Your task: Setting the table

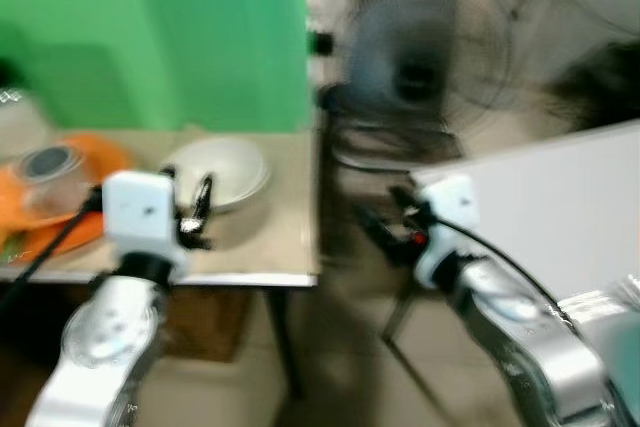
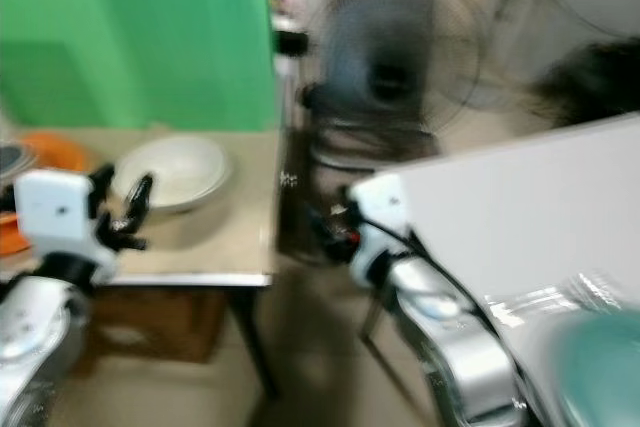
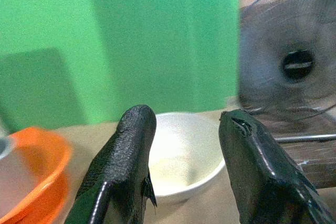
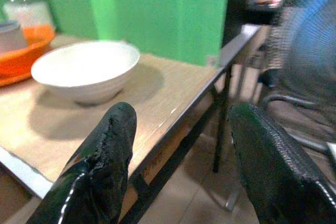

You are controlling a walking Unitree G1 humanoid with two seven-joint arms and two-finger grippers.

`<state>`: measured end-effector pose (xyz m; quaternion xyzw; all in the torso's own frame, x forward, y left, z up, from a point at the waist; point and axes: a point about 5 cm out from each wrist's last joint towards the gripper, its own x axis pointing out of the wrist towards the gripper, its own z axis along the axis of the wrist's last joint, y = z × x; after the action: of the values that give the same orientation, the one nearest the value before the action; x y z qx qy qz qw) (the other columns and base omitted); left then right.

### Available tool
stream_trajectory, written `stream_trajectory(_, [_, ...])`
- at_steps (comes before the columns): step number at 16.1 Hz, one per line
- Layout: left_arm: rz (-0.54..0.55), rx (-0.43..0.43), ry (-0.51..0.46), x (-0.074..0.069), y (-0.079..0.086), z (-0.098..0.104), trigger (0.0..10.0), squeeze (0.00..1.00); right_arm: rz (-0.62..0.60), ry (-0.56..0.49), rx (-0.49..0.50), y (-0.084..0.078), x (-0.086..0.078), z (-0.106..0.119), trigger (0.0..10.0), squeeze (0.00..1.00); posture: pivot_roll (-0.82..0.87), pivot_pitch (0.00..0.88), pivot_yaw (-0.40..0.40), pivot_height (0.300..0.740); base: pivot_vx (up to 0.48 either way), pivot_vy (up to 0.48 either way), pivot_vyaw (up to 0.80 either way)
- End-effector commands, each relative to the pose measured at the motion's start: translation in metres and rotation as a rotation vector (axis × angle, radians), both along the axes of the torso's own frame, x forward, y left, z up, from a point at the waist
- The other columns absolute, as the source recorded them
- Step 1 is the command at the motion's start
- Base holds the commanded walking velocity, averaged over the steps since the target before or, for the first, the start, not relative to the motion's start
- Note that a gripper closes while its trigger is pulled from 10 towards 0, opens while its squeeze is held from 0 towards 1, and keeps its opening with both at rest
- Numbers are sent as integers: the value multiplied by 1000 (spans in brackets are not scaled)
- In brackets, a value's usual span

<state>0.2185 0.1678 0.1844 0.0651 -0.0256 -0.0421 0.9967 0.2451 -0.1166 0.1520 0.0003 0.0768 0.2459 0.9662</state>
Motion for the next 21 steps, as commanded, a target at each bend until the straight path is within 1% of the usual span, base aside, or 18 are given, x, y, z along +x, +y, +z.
stream_trajectory(1, [18, 19, -8, -1, 6, 3, 10000, 0, 27, -22, 19, 7, 1, 6, 10000, 0, -2, 27, 11, 740, 352, 0, 800])
stream_trajectory(3, [18, 21, -12, 0, 7, 4, 10000, 0, 28, -27, 21, 8, 2, 6, 10000, 0, 0, 23, 11, 740, 352, 0, 800])
stream_trajectory(5, [12, 24, -13, 0, 6, 4, 10000, 0, -3, -38, 46, 6, 4, 8, 10000, 0, 1, 19, 10, 740, 352, 0, 0])
stream_trajectory(7, [-35, 24, 5, -1, 5, 3, 10000, 0, -7, -36, 30, 4, 9, 11, 10000, 0, 1, 15, 7, 740, 148, 0, 0])
stream_trajectory(8, [-70, 51, 22, -3, 6, 1, 10000, 0, -39, -25, 49, 1, 19, 16, 10000, 235, 0, 7, 4, 740, 0, 0, 0])
stream_trajectory(9, [-77, 56, 24, -3, 7, 0, 10000, 0, -77, -3, 66, -2, 24, 16, 10000, 1000, 0, 7, 3, 740, 0, 0, 0])
stream_trajectory(10, [-111, 67, 23, -4, 8, 1, 10000, 0, -128, 18, 91, -6, 33, 17, 10000, 1000, 0, 1, -1, 740, 0, 0, 0])
stream_trajectory(11, [-143, 64, 27, -4, 8, 1, 10000, 0, -129, 29, 112, -5, 39, 19, 10000, 1000, -4, 0, 1, 740, 0, 0, 0])
stream_trajectory(12, [-155, 61, 30, -5, 8, 1, 10000, 0, -133, 37, 120, -5, 41, 20, 10000, 1000, -4, 0, 1, 740, 0, 0, 0])
stream_trajectory(13, [-207, 64, 43, -6, 7, 0, 10000, 0, -145, 81, 112, -3, 50, 18, 10000, 1000, -9, 0, 0, 740, 0, 0, 0])
stream_trajectory(14, [-229, 67, 49, -7, 7, -1, 10000, 0, -153, 105, 106, -3, 53, 17, 10000, 1000, -9, 0, 0, 740, 0, 0, 0])
stream_trajectory(15, [-314, 79, 75, -10, 8, -2, 10000, 0, -221, 227, 113, -5, 69, 9, 10000, 1000, -7, 0, -6, 740, 0, 0, 0])
stream_trajectory(16, [-339, 78, 86, -12, 9, -2, 10000, 0, -236, 252, 122, -6, 72, 8, 10000, 1000, -6, 0, -8, 740, 0, 0, 0])
stream_trajectory(17, [-394, 84, 108, -16, 10, -4, 10000, 0, -242, 292, 133, -4, 77, 7, 10000, 1000, -6, 0, -12, 740, 0, 0, 0])
stream_trajectory(18, [-415, 83, 122, -19, 11, -5, 10000, 0, -249, 320, 129, -3, 79, 5, 10000, 1000, -6, 0, -13, 740, 0, 0, 0])
stream_trajectory(19, [-458, 83, 141, -23, 11, -6, 10000, 0, -269, 362, 110, -2, 81, 0, 10000, 643, -5, 0, -15, 740, 0, 0, 0])
stream_trajectory(20, [-485, 79, 158, -26, 12, -7, 10000, 0, -272, 396, 113, -1, 81, -4, 10000, 0, -4, 0, -17, 740, 0, 0, 0])
stream_trajectory(21, [-506, 82, 183, -30, 13, -8, 10000, 0, -265, 474, 131, 1, 80, -10, 10000, 0, -3, 0, -19, 740, 0, 0, 0])
